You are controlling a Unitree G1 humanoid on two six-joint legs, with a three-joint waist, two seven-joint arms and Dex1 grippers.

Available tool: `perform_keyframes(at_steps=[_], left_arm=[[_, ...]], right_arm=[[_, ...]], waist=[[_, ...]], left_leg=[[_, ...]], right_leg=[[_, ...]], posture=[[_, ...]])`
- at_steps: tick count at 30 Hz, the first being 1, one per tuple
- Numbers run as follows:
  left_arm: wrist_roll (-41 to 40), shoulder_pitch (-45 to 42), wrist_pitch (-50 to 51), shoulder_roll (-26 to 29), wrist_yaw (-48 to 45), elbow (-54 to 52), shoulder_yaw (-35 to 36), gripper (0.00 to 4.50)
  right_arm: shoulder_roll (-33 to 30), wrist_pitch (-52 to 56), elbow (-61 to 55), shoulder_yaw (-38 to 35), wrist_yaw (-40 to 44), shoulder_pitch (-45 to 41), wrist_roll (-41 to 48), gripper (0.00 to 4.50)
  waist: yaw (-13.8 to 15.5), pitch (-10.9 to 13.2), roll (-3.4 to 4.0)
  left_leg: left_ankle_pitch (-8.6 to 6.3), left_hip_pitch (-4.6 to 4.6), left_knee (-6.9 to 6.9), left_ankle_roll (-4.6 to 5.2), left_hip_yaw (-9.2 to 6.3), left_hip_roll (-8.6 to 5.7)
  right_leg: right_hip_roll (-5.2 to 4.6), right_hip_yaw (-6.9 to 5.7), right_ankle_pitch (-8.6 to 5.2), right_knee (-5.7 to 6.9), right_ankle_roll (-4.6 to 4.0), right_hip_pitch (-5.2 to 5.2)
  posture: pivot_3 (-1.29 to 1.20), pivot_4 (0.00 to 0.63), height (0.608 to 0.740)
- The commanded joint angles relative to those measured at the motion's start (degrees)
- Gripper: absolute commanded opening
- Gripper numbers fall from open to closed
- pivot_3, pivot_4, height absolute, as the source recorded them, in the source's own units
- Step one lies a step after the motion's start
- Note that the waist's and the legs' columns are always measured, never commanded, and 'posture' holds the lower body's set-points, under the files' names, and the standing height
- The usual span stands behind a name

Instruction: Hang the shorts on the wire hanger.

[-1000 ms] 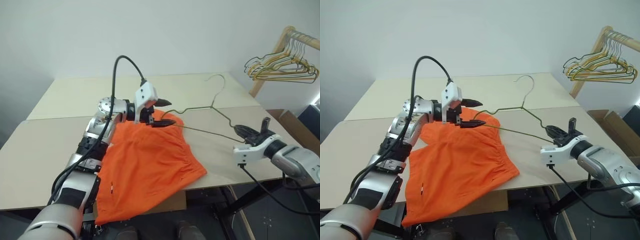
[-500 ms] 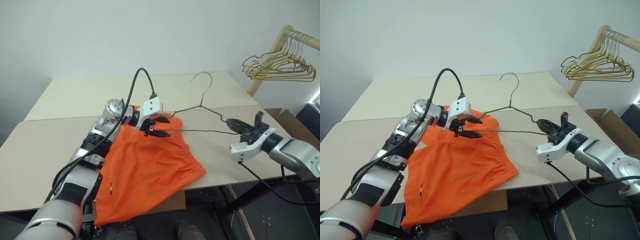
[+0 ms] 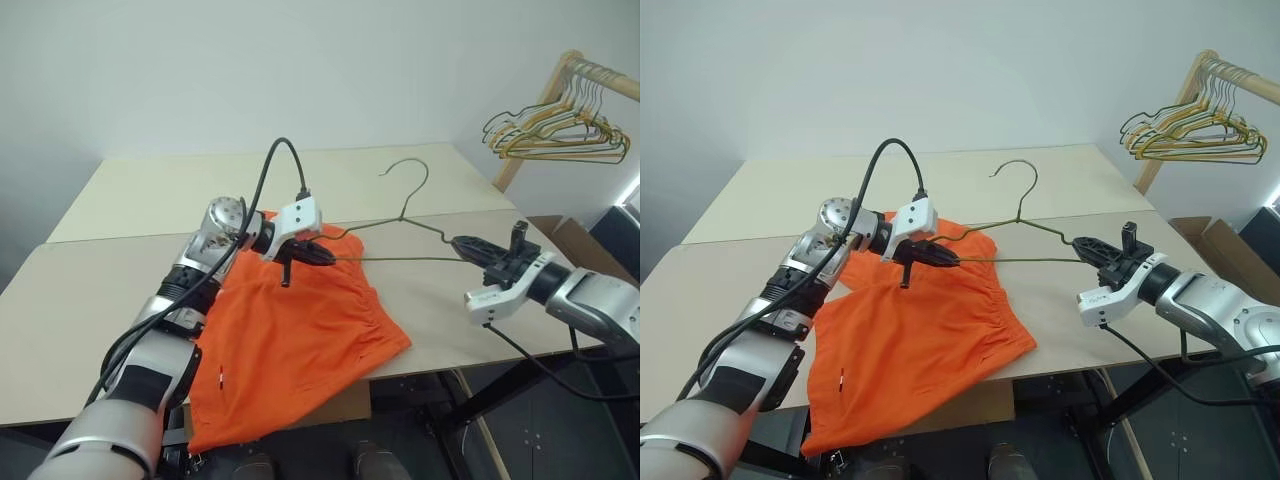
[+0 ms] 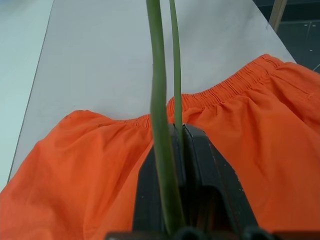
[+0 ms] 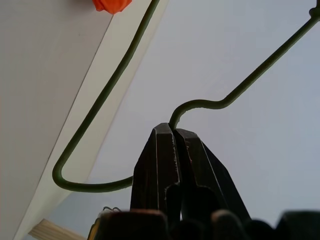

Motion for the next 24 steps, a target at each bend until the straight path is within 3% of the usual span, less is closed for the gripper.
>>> perform_keyframes(at_steps=[1,6,10,12,16,18,24], left_arm=[[0.13,-1.98,-0.63,-0.81,-0.02,0.20,0.41,0.00],[0.16,-2.51,0.13,-1.75,2.55,1.25,1.52,0.00],[0.56,-2.25,-0.19,-1.59,3.91,1.34,1.68,0.00],[0.56,-1.87,-2.49,-1.04,3.43,1.13,1.71,0.00],[-0.24,-1.06,-5.31,-0.36,1.97,0.32,2.08,0.00],[-0.65,-0.84,-5.23,-0.29,1.53,-0.16,2.29,0.00],[-1.73,-0.19,-4.99,-0.11,0.53,-2.09,2.86,0.00]], right_arm=[[-1.70,-2.68,-0.35,-3.71,1.50,-1.68,3.83,1.14],[-4.33,-8.14,-1.30,-5.22,7.47,1.68,14.00,2.99],[-4.57,0.10,-6.58,-8.17,20.58,6.98,36.32,4.38],[-5.23,11.66,-12.10,-10.41,28.99,9.40,49.86,4.46],[-6.02,34.93,-17.68,-10.45,40.64,5.08,66.27,4.46],[-6.11,42.63,-17.60,-7.69,45.35,0.91,67.28,4.46],[0.53,52.83,-6.98,4.80,56.43,-15.80,58.11,4.46]], waist=[[-0.03,0.00,0.00],[-0.03,0.00,0.00],[0.01,0.01,-0.02],[-0.14,0.01,-0.03],[-0.51,0.06,-0.07],[-0.48,0.06,-0.08],[-0.85,0.06,-0.06]], left_leg=[[0.00,0.00,0.00,0.00,0.00,0.00],[0.00,0.00,0.00,0.00,0.00,-0.02],[-0.01,0.11,-0.01,0.01,-0.03,-0.02],[-0.01,0.19,0.00,0.01,-0.04,-0.01],[-0.01,0.71,0.00,0.01,-0.06,0.02],[-0.01,0.92,0.02,0.01,-0.02,0.02],[-0.01,0.89,-0.02,0.01,0.01,0.08]], right_leg=[[0.00,0.00,0.00,0.00,0.00,0.00],[-0.01,0.03,0.02,-0.01,0.00,0.02],[0.00,0.03,0.05,-0.02,-0.02,0.17],[0.00,0.03,0.07,-0.02,-0.05,0.29],[-0.01,0.03,0.04,-0.08,-0.04,0.87],[-0.03,0.03,-0.11,-0.08,-0.27,1.03],[0.01,0.01,-0.14,-0.07,-0.29,0.88]], posture=[[-0.06,0.000,0.740],[-0.05,0.000,0.740],[-0.04,0.000,0.740],[-0.04,0.000,0.740],[-0.03,0.000,0.740],[-0.03,0.000,0.740],[-0.01,0.000,0.740]])
